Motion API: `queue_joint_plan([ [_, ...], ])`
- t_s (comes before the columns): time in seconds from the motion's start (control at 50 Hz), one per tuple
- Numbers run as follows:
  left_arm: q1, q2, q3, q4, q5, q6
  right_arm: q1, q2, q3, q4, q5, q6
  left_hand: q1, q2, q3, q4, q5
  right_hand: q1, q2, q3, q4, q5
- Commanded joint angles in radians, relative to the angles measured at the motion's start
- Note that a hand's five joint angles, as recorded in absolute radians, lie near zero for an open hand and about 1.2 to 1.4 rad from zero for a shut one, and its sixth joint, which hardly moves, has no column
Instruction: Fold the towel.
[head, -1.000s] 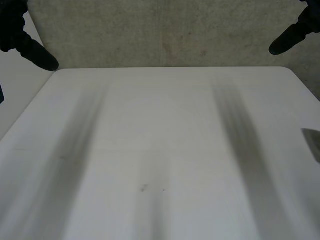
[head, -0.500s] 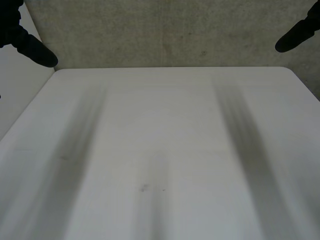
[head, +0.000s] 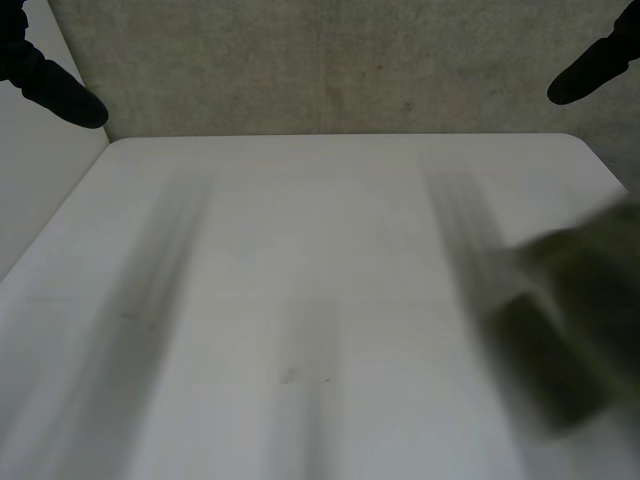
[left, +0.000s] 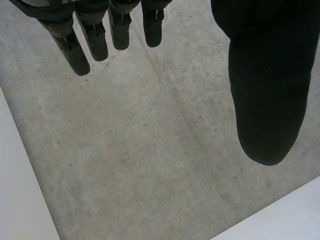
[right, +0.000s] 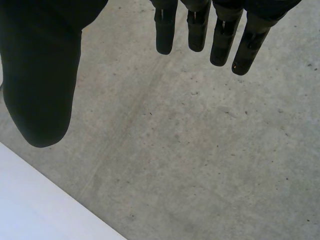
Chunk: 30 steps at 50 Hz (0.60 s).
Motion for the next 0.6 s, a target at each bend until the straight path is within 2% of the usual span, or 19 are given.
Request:
queue_joint_plan([
  [0.02, -0.001, -0.001, -0.001, 0.0, 0.002, 0.0, -0.001, 0.0, 0.001, 0.0, -0.017, 0.001, 0.0, 0.01, 0.008, 0.007, -0.024, -0.073, -0.077, -0.042, -0.062, -0.069],
  [0.4, -0.012, -0.003, -0.01, 0.002, 0.009, 0.0, 0.002, 0.009, 0.009, -0.002, -0.026, 0.001, 0.0, 0.01, 0.008, 0.007, -0.024, -0.073, -0.077, -0.042, -0.062, -0.069],
  [0.6, -0.019, -0.035, -0.032, 0.019, 0.018, 0.002, 0.008, 0.04, 0.021, -0.008, -0.071, -0.014, 0.014, 0.025, 0.023, 0.022, -0.009, -0.073, -0.077, -0.042, -0.062, -0.069],
])
